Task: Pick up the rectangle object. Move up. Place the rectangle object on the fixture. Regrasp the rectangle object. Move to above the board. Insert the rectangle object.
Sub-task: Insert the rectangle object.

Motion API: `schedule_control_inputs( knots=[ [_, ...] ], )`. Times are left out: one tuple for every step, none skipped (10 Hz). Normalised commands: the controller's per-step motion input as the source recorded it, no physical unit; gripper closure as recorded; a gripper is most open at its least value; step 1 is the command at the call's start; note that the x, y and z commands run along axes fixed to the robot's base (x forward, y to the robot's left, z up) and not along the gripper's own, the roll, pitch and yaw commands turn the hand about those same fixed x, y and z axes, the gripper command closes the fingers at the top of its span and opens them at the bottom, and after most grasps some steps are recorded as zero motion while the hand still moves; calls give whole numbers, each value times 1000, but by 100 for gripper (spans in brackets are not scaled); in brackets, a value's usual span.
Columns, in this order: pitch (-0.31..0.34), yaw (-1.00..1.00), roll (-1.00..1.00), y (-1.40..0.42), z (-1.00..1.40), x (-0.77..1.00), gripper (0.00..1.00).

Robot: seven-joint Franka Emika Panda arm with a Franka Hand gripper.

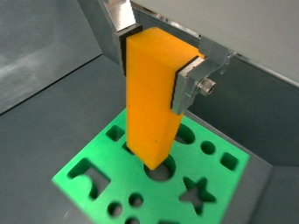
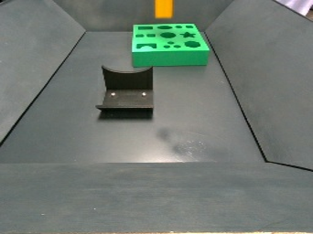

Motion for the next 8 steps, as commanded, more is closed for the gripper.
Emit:
schedule_control_inputs(
  knots=[
    [-43, 0, -59, -417, -854, 1000, 100],
    [0, 0, -116, -426, -726, 997, 100],
    [3, 0, -229, -449, -351, 943, 100],
    [31, 0, -310, -500, 0, 851, 100],
    [156, 0, -249, -654, 563, 840, 100],
    [127, 20, -64, -737, 603, 677, 100],
    [0, 0, 77, -114, 14, 0, 100],
    [-89, 51, 0, -71, -46, -94, 100]
  ],
)
